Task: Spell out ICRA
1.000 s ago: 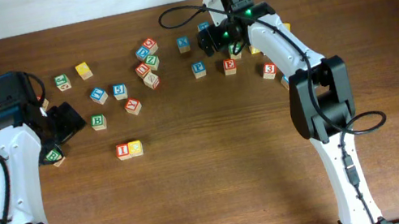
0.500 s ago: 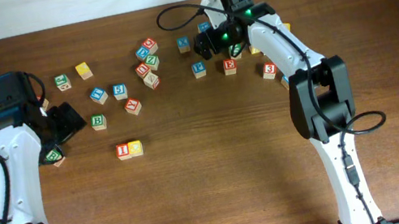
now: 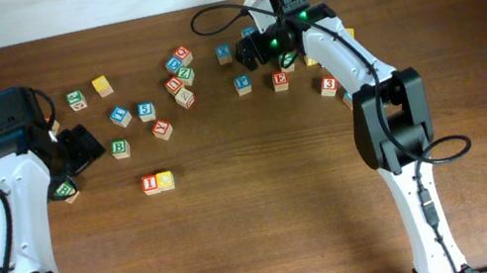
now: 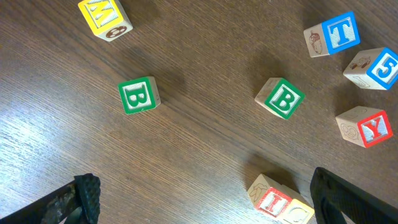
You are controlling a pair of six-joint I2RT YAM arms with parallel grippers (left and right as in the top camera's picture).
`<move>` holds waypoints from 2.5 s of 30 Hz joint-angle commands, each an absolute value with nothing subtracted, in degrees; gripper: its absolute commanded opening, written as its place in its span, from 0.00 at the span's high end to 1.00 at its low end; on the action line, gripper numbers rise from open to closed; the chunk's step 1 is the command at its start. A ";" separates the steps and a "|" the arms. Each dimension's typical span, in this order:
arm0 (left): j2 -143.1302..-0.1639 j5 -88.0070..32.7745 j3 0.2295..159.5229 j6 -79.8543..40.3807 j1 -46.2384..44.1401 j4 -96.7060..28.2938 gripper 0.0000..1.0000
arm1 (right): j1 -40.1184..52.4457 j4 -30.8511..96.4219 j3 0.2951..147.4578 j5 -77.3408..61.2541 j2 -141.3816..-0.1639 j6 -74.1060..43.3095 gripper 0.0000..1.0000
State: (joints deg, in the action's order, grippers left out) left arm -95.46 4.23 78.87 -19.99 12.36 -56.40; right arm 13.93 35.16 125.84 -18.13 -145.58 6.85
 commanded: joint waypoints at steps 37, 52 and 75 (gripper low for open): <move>-95.29 3.84 79.00 -20.34 12.53 -56.45 0.01 | 15.00 37.41 126.65 -18.90 -145.99 10.70 0.02; -95.29 3.81 79.00 -20.34 12.53 -56.45 0.01 | 15.16 42.52 126.65 -22.06 -145.99 10.70 0.01; -95.29 3.81 79.00 -20.34 12.53 -56.45 0.01 | 15.00 45.67 135.68 -5.89 -143.92 10.72 0.01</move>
State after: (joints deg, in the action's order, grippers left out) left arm -95.46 4.23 78.87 -19.99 12.36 -56.40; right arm 14.41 44.95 133.75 -8.82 -145.58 10.50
